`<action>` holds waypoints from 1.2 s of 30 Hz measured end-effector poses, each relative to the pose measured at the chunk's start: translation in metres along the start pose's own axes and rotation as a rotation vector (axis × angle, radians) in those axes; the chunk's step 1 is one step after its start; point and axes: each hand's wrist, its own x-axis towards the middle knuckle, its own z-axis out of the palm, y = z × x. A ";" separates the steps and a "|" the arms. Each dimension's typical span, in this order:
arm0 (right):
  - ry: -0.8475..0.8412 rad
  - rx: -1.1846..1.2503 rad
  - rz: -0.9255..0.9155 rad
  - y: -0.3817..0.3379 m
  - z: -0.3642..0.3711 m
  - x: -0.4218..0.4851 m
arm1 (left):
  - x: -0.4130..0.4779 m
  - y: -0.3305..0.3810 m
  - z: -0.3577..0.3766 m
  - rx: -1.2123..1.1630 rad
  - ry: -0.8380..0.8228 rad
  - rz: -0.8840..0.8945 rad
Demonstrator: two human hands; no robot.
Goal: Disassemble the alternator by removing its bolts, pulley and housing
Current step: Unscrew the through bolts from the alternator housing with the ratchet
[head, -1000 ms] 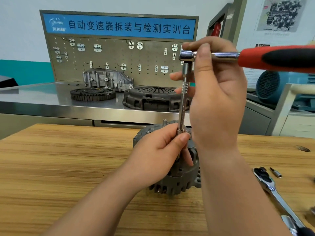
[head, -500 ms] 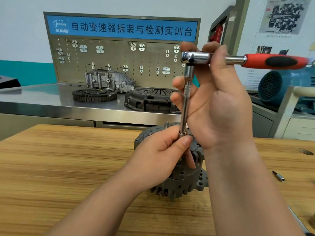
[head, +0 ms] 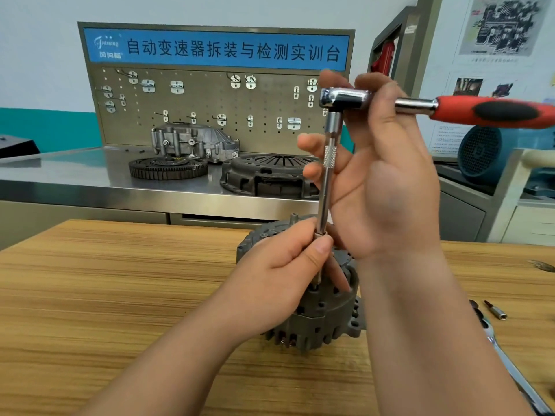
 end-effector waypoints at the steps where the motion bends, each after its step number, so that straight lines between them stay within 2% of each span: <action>1: -0.022 0.103 0.065 -0.001 -0.001 0.001 | 0.001 -0.002 0.000 -0.010 -0.001 0.000; 4: -0.067 0.273 0.172 -0.002 -0.005 0.003 | 0.003 -0.005 0.001 0.016 -0.004 -0.010; 7: -0.073 0.241 0.153 -0.002 -0.006 0.002 | 0.004 -0.006 0.002 0.057 0.013 -0.007; 9: -0.053 0.061 0.050 -0.002 -0.005 0.001 | 0.004 -0.006 0.002 0.064 0.026 -0.021; 13: -0.040 -0.654 -0.415 -0.002 -0.002 0.000 | 0.003 -0.004 0.003 0.073 0.036 -0.039; 15: -0.048 -0.808 -0.522 0.001 -0.002 -0.001 | 0.003 -0.002 0.003 0.074 0.040 -0.036; 17: -0.005 -0.679 -0.419 0.001 0.001 -0.002 | 0.002 -0.003 0.003 0.062 0.041 -0.029; 19: 0.014 -0.426 -0.257 0.000 0.002 -0.002 | 0.002 -0.005 0.003 0.045 0.046 -0.019; 24: -0.053 0.150 0.104 -0.003 -0.003 0.001 | 0.002 -0.008 0.001 0.029 0.027 0.045; 26: -0.087 0.266 0.182 -0.004 -0.004 0.001 | 0.003 -0.008 0.001 0.029 0.020 0.053; 28: -0.120 0.284 0.192 -0.006 -0.004 0.001 | 0.003 -0.008 0.002 0.030 0.016 0.037; 30: -0.122 0.150 0.113 -0.006 -0.004 0.000 | 0.004 -0.010 0.002 0.058 0.023 0.020; 34: -0.078 -0.516 -0.311 -0.004 0.002 -0.002 | 0.004 -0.010 0.003 0.072 0.042 -0.010; 36: -0.072 -0.693 -0.469 0.000 0.003 -0.003 | 0.004 -0.009 0.005 0.053 0.058 -0.016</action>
